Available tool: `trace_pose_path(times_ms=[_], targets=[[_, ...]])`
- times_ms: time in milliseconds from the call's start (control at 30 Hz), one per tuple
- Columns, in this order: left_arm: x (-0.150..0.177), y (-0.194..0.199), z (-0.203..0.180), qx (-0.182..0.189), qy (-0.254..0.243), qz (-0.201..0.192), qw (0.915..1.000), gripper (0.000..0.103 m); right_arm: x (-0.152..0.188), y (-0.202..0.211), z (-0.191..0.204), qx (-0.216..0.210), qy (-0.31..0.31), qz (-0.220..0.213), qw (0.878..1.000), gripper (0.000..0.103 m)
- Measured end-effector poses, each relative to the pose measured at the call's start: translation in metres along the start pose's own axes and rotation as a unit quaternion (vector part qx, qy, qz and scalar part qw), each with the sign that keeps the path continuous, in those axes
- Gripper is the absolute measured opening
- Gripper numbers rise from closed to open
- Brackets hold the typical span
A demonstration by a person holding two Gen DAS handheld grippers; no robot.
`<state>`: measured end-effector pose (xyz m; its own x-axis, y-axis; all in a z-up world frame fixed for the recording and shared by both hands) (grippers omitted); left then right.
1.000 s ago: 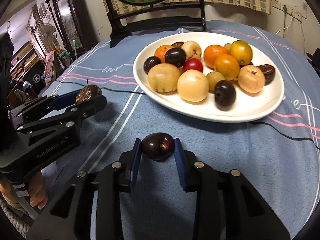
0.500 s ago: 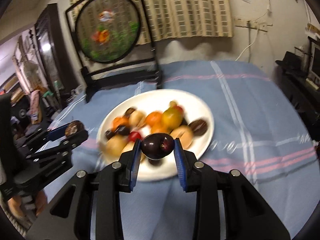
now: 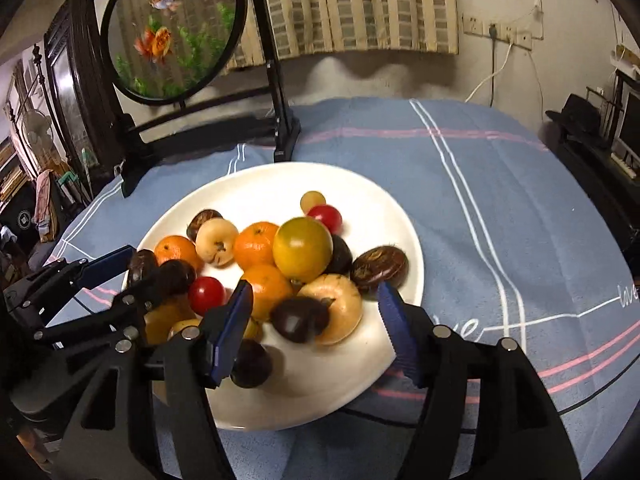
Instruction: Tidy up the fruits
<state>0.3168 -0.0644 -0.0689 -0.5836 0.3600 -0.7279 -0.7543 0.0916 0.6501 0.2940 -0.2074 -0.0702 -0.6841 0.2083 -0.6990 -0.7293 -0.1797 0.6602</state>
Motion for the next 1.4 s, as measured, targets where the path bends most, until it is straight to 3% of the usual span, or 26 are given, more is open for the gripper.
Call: trace_pose_path(times_ms=[100, 167, 267, 433, 500, 600, 633, 767, 1000, 1400], targets=[[0.001, 0.006, 0.001, -0.004, -0.002, -0.004, 1.0000, 0.067, -0.001, 0.006, 0.002, 0.002, 0.002, -0.008, 1.000, 0.065], [0.004, 0.015, 0.004, -0.012, 0.004, -0.011, 0.9999, 0.079, 0.002, 0.012, 0.002, 0.002, 0.000, -0.012, 1.000, 0.065], [0.007, 0.028, 0.004, -0.026, -0.003, -0.023, 0.9994, 0.087, 0.008, 0.026, 0.003, 0.006, -0.002, -0.020, 1.000, 0.066], [0.022, 0.056, 0.005, -0.037, -0.001, -0.035, 0.9987, 0.094, 0.024, 0.052, 0.008, 0.013, -0.001, -0.039, 0.999, 0.069], [0.028, 0.066, 0.006, -0.040, 0.004, -0.035, 0.9986, 0.095, 0.030, 0.060, 0.010, 0.014, -0.002, -0.043, 0.999, 0.072], [0.041, 0.079, 0.010, -0.040, 0.018, -0.032, 0.9985, 0.101, 0.042, 0.076, 0.012, 0.020, -0.005, -0.056, 0.998, 0.091], [0.046, 0.083, 0.013, -0.035, 0.025, -0.030, 0.9986, 0.101, 0.046, 0.083, 0.013, 0.022, -0.003, -0.065, 0.998, 0.099], [0.061, 0.096, 0.018, -0.032, 0.045, -0.019, 0.9983, 0.101, 0.061, 0.108, 0.013, 0.036, 0.002, -0.085, 0.996, 0.102], [0.077, 0.116, 0.012, -0.038, 0.031, -0.022, 0.9986, 0.101, 0.091, 0.123, 0.006, 0.038, -0.010, -0.072, 0.997, 0.102], [0.075, 0.124, 0.003, -0.021, 0.019, -0.032, 0.9991, 0.101, 0.090, 0.120, 0.003, 0.045, -0.016, -0.064, 0.997, 0.102]])
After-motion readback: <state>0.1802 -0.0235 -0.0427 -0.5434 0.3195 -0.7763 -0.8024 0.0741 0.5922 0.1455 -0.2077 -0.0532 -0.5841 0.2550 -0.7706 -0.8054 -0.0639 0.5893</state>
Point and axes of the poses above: each gripper's, at about its wrist camera, not at the fingertips, and y roughly against the way its jaws point, z to its left, x to its underside, the point moved 3 cm from there along -y, roughly the way its jaws point, and after that the axes turned 10 degrees about -y, right-handed, at the moved point
